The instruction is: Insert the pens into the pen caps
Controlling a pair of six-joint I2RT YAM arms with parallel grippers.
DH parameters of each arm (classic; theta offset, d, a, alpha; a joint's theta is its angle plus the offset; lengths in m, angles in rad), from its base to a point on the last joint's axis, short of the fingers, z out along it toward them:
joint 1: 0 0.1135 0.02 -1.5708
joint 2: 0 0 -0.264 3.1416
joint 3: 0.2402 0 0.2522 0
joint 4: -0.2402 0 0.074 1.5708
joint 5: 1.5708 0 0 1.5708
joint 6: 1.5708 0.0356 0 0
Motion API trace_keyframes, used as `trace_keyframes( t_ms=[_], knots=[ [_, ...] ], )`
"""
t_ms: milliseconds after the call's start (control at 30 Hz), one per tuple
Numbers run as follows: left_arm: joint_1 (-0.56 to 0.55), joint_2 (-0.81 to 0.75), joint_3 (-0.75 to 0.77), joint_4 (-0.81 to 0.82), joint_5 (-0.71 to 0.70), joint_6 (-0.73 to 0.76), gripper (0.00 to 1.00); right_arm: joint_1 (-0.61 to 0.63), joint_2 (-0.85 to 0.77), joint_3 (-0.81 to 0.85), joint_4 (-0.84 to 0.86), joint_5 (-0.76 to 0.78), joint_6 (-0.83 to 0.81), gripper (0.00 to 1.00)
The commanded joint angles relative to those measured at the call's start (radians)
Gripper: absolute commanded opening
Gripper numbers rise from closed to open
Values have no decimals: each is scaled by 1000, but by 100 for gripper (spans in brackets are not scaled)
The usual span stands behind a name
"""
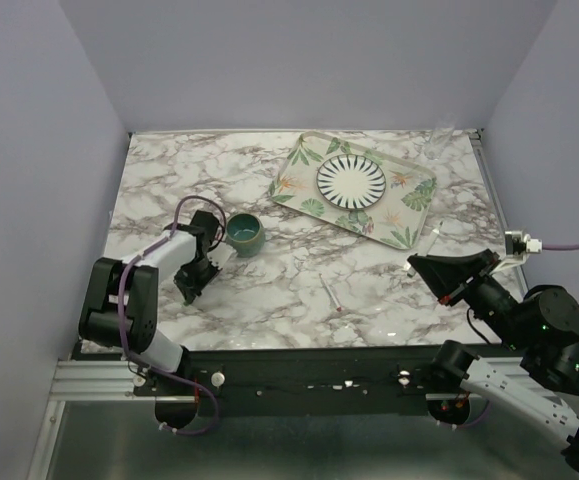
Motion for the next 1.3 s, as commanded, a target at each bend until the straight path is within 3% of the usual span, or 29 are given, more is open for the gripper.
trace_keyframes(
  t_ms=[0,233,467,600,700,767,833,900,933,1033,1267],
  knots=[
    [-39,-47,53,10,108,-70,0,1,-18,0,-22,3,29,1],
    [-101,-188,180,-68,87,-125,0,2,26,-23,-45,-6,44,1],
    [-101,-432,292,-39,310,-223,0,1,116,-22,-19,-86,70,1],
    [-99,-466,351,-69,285,-296,0,2,173,-19,10,-159,72,1],
    [-98,-454,427,-65,324,-436,0,1,257,-10,62,-278,41,1],
    [-98,-440,460,-25,453,-565,0,2,311,-3,116,-337,29,1],
    [-99,-449,458,101,610,-652,0,1,392,-2,180,-423,21,1],
    [-103,-504,385,240,662,-802,0,5,439,-10,233,-501,15,1],
    [-107,-535,347,401,676,-850,0,14,481,-17,283,-512,10,1],
    [-107,-650,196,667,670,-1048,0,45,525,-28,363,-527,-6,1],
    [-116,-802,-16,1099,697,-1408,0,123,623,-37,550,-557,-19,1]
  ],
)
